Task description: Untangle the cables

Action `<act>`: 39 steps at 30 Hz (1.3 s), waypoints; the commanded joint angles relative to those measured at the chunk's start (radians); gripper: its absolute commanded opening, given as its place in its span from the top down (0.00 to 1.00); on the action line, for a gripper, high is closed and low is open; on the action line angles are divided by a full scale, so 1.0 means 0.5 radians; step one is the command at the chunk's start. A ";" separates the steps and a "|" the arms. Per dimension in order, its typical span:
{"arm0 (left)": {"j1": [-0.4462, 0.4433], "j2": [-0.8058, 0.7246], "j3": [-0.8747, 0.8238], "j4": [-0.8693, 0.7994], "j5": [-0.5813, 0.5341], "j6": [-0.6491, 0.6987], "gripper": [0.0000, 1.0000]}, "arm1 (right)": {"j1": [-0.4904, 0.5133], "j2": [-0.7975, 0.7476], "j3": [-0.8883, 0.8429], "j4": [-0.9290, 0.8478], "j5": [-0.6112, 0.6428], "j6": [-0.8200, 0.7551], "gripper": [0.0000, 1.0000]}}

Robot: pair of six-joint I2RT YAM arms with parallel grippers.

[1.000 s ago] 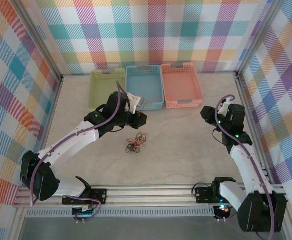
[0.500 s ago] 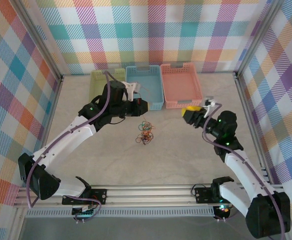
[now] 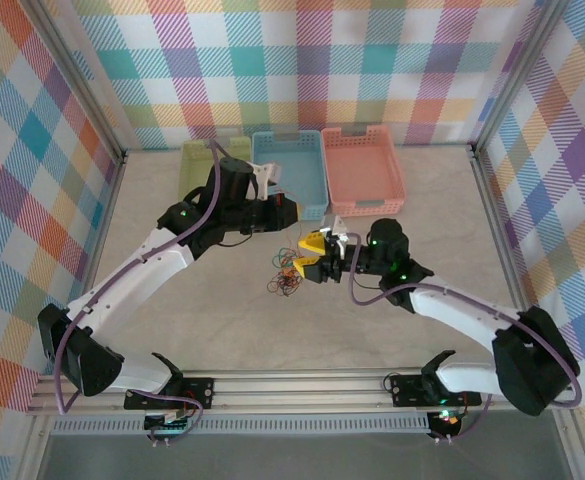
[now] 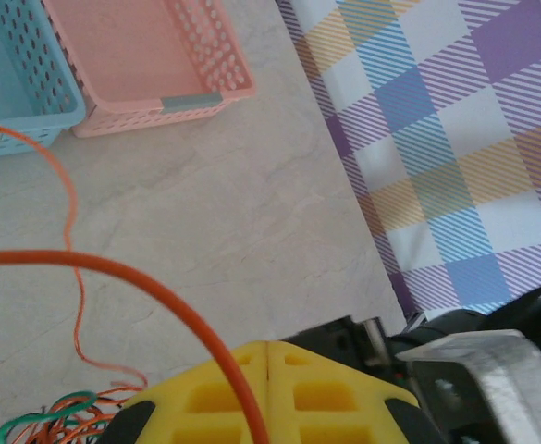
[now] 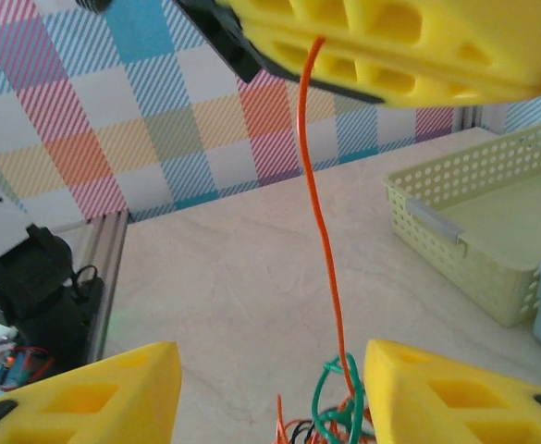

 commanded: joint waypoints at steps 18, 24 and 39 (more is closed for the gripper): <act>-0.151 -0.009 0.187 -0.097 0.080 -0.053 1.00 | 0.034 0.381 0.210 0.342 -0.159 -0.347 0.62; -0.174 -0.018 0.253 -0.108 0.102 -0.066 1.00 | 0.034 0.501 0.132 0.530 -0.128 -0.282 0.66; -0.190 0.019 0.466 -0.132 0.094 -0.091 1.00 | 0.034 0.693 -0.028 0.743 -0.095 -0.227 0.70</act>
